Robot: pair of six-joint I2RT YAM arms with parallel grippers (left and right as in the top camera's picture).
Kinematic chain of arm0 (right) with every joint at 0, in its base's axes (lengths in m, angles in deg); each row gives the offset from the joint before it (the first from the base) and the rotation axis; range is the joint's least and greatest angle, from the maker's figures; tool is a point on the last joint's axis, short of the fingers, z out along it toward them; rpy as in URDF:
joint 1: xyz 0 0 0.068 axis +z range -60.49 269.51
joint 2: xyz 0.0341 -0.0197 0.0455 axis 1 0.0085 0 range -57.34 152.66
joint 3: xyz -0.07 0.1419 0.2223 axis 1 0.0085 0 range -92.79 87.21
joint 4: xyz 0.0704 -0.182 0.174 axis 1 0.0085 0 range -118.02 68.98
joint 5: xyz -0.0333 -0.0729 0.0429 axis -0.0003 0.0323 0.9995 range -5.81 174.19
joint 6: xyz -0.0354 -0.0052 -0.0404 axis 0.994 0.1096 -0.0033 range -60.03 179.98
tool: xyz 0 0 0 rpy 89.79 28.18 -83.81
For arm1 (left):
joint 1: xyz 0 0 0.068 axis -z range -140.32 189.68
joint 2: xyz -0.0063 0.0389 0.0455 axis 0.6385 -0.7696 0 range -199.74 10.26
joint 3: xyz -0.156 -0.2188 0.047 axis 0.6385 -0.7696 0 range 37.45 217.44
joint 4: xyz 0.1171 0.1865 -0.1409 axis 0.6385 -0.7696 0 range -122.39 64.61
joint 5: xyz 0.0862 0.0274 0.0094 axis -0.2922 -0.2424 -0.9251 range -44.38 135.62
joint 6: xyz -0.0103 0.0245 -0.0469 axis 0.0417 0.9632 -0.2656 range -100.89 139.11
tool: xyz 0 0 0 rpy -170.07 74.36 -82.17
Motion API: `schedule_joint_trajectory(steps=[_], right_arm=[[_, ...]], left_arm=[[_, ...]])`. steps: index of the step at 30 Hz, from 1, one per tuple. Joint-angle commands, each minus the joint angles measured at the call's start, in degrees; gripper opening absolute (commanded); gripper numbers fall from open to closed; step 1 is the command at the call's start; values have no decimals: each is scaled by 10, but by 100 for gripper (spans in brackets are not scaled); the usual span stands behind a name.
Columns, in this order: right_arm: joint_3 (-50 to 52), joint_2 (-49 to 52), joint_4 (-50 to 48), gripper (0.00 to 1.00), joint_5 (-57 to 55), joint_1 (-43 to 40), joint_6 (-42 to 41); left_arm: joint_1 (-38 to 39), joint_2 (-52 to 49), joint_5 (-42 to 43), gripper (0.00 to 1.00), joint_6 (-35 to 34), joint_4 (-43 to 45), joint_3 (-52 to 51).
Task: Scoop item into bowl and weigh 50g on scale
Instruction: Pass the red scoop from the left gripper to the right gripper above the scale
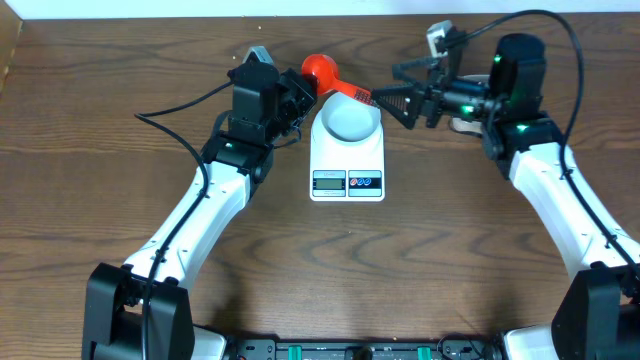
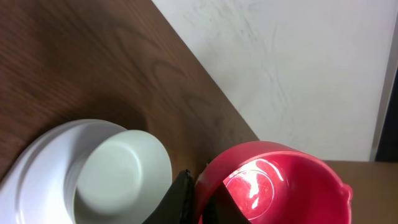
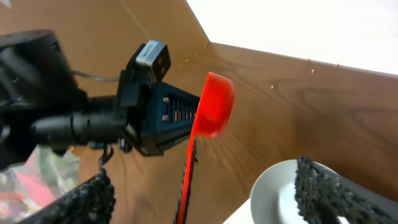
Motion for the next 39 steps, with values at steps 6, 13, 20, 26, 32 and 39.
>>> schedule_joint_trajectory(steps=[6,13,20,26,32,39], right_arm=[[-10,2,-2,65,-120,53,-96],[-10,2,-2,41,-155,86,-96],[-10,2,3,29,-157,88,-96],[-10,2,7,27,-157,90,-96],[-10,2,7,27,-157,90,-96],[-10,2,9,24,-156,90,-96]], left_arm=[[0,6,-10,7,-54,1,10],[0,6,-9,7,-54,-4,10],[0,6,8,7,-51,-5,10],[0,6,15,7,-51,-5,10],[0,6,22,7,-51,-5,10],[0,6,23,7,-51,-5,10]])
